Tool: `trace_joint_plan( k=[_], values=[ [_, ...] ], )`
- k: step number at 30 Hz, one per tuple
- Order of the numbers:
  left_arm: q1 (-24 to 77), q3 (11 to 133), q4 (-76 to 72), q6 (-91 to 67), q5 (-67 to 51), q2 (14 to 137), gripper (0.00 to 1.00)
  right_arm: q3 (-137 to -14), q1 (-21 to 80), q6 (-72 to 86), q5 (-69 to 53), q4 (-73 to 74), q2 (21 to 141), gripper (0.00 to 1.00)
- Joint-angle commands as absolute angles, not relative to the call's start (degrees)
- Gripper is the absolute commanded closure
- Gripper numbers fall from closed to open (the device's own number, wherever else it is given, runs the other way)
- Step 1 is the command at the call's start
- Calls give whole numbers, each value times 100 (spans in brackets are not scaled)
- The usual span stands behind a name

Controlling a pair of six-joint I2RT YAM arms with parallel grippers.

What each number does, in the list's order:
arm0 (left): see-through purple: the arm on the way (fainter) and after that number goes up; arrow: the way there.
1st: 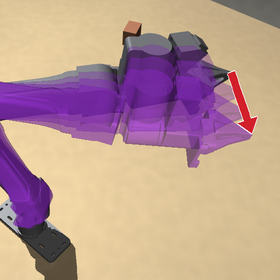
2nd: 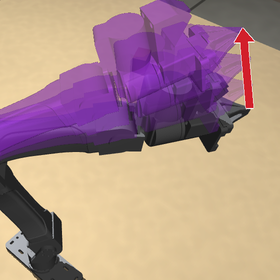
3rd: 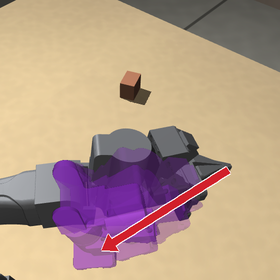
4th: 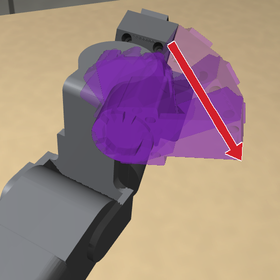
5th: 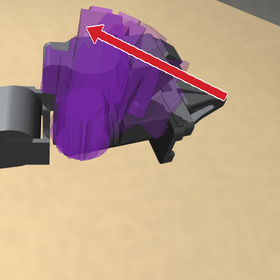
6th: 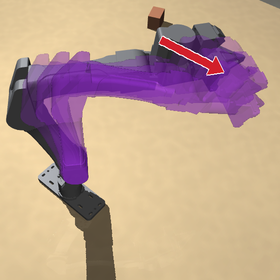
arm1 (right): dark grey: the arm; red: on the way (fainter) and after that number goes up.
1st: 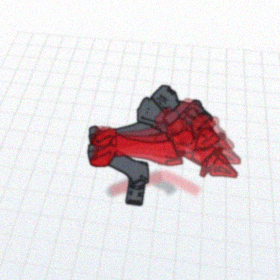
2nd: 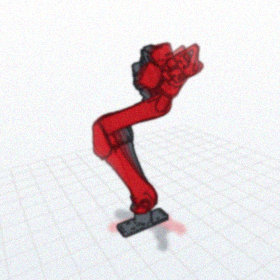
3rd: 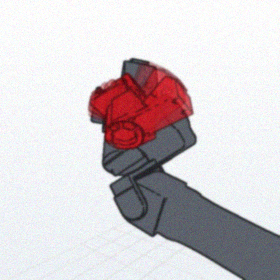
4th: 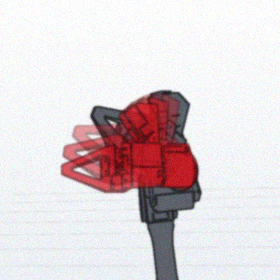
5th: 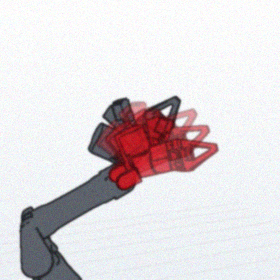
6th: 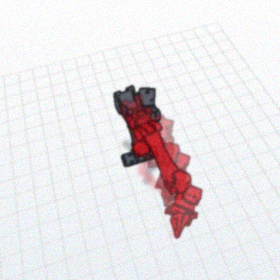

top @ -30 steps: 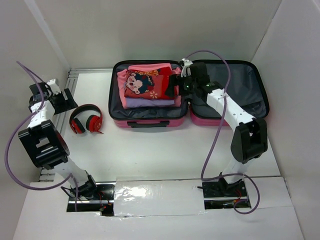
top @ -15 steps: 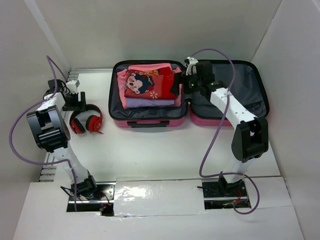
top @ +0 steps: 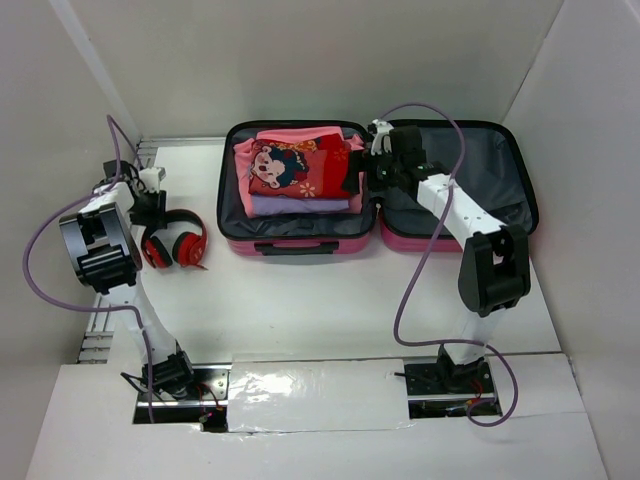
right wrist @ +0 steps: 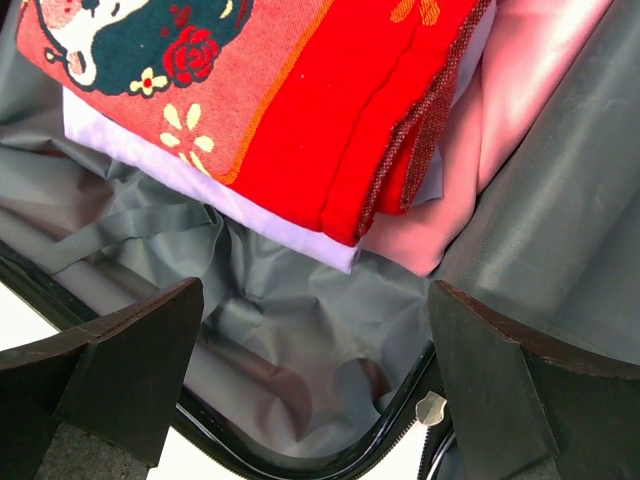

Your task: Pack the luggage

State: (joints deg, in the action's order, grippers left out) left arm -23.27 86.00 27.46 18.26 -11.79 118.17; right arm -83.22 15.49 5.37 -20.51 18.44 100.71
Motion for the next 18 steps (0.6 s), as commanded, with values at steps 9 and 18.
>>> trace_joint_plan(
  k=[9, 18],
  values=[
    [-2303, 8877, 2848, 1881, -1178, 12138, 95, -8490, 1468, 439, -2074, 1521, 9994, 0],
    [-2303, 9315, 2900, 1425, -783, 10952, 100, -8657, 1415, 1001, -1556, 1845, 9765, 0]
  ],
)
